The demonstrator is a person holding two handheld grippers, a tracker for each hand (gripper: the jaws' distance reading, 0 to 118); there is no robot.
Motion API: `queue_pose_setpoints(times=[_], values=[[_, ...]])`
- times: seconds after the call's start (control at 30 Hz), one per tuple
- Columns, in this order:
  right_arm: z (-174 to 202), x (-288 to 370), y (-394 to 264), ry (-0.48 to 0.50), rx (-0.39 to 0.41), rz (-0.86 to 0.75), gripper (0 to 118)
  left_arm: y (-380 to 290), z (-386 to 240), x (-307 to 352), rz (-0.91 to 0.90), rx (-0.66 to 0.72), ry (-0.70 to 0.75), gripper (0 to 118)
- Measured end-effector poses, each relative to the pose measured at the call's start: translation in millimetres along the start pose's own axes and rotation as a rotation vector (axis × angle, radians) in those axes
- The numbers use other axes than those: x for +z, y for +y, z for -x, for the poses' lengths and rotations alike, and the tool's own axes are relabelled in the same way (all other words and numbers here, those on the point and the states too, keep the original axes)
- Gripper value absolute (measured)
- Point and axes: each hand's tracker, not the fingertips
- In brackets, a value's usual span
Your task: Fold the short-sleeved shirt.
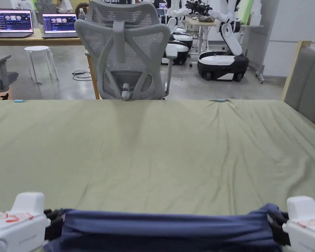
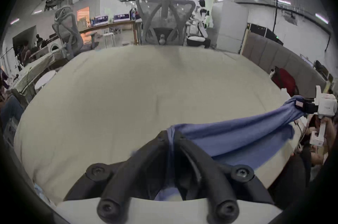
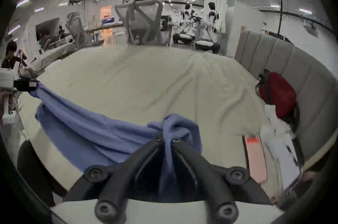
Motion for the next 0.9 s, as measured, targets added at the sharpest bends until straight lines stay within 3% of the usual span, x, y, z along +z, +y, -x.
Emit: queue_pose_setpoints(times=[0.03,0.13,0.17,0.2,0.23,0.27,0.3,0.33,0.43,0.5,0.53,0.57,0.63,0.67,0.7,0.73,0.8,0.9], values=[[-18,-31,-26,0.031,-0.009,0.048,2,-17,2,-5,0.042,0.017,0.007,2],[-17,-43,-53,0.03,-0.059,0.098,3,-53,4,-15,0.098,0.064,0.021,5],[-12,-36,-55,0.032,-0.074,0.083,7,-57,3,-13,0.092,0.067,0.028,17],[-13,-31,-53,0.046,-0.106,0.035,22,-58,-1,-7,0.082,0.064,0.043,36],[-11,-25,-46,0.044,-0.121,0.012,65,-55,-2,-5,0.053,0.049,0.068,73],[-8,-20,-38,0.038,-0.121,0.005,93,-50,-8,0,0.016,0.041,0.086,95],[17,8,-24,0.022,-0.098,-0.041,111,-43,-17,6,-0.04,0.033,0.104,108],[29,15,-14,0.021,-0.081,-0.092,117,-34,-28,10,-0.099,0.021,0.112,111],[66,15,19,0.011,-0.032,-0.221,117,-2,-70,8,-0.211,-0.036,0.131,111],[91,13,32,0.015,-0.019,-0.271,115,11,-98,4,-0.234,-0.07,0.118,100],[99,7,35,0.024,-0.019,-0.258,104,15,-108,5,-0.269,-0.08,0.114,81],[103,2,38,0.03,-0.019,-0.256,84,17,-115,5,-0.3,-0.097,0.11,60],[113,-2,38,0.039,-0.024,-0.266,23,19,-129,6,-0.297,-0.137,0.147,6],[117,-4,36,0.004,-0.023,-0.272,11,19,-129,6,-0.301,-0.141,0.145,0],[116,-6,33,-0.012,-0.011,-0.285,11,20,-128,7,-0.306,-0.139,0.143,0],[117,-5,31,-0.015,-0.012,-0.296,0,20,-125,10,-0.309,-0.132,0.134,0],[117,-3,33,0.04,-0.021,-0.274,0,20,-117,13,-0.284,-0.107,0.078,0],[123,-5,32,0.018,-0.003,-0.277,0,14,-86,12,-0.28,-0.022,0.085,0]])
